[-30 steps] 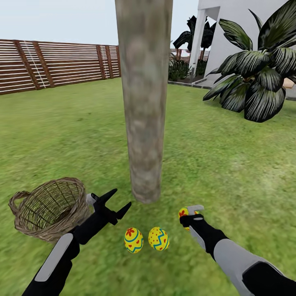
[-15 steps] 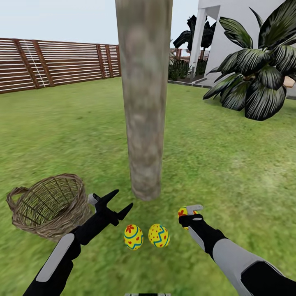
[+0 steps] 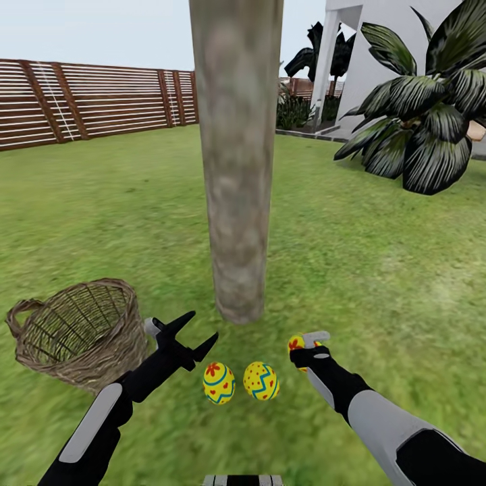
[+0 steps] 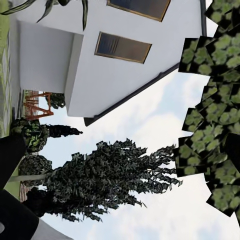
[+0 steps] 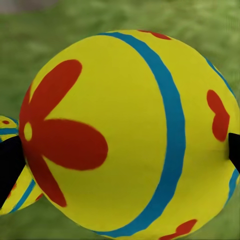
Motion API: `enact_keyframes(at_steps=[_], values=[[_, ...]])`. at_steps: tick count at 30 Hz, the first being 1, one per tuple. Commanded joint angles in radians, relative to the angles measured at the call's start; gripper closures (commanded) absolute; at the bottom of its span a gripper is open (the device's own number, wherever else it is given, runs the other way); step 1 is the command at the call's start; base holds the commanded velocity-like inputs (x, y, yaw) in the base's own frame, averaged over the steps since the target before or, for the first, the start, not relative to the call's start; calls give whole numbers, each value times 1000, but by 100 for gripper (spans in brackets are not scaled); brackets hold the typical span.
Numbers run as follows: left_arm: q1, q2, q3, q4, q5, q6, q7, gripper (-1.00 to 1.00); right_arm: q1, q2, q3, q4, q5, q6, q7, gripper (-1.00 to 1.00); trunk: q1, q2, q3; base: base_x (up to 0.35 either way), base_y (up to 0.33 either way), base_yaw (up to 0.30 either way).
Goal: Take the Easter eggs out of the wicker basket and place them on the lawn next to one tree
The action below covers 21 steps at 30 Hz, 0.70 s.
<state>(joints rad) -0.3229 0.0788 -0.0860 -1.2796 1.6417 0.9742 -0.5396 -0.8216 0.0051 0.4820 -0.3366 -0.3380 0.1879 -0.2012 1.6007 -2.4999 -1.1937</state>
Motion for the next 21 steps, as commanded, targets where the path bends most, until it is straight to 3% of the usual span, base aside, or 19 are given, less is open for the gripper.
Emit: enact_keyframes(at_steps=[1,13,16,21], values=[[-1,1,-1,1,0,2,-5,-100,-1,-1,9,-2,-7,5,-7,100,0,-1,-5,0,0,0],[-1,1,-1,-7,0,3,-6,-100,-1,-1,10,-4,-6,6,-8,100,6,-3,-51,0,0,0],[-1,1,-1,-9,0,3,-6,-100,-1,-1,28,-6,-7,5,-9,100,7,-4,-63,0,0,0],[-1,1,2,0,1,3,-8,-100,-1,0,32,-7,-7,5,-9,100,7,-4,-63,-4,-4,0]])
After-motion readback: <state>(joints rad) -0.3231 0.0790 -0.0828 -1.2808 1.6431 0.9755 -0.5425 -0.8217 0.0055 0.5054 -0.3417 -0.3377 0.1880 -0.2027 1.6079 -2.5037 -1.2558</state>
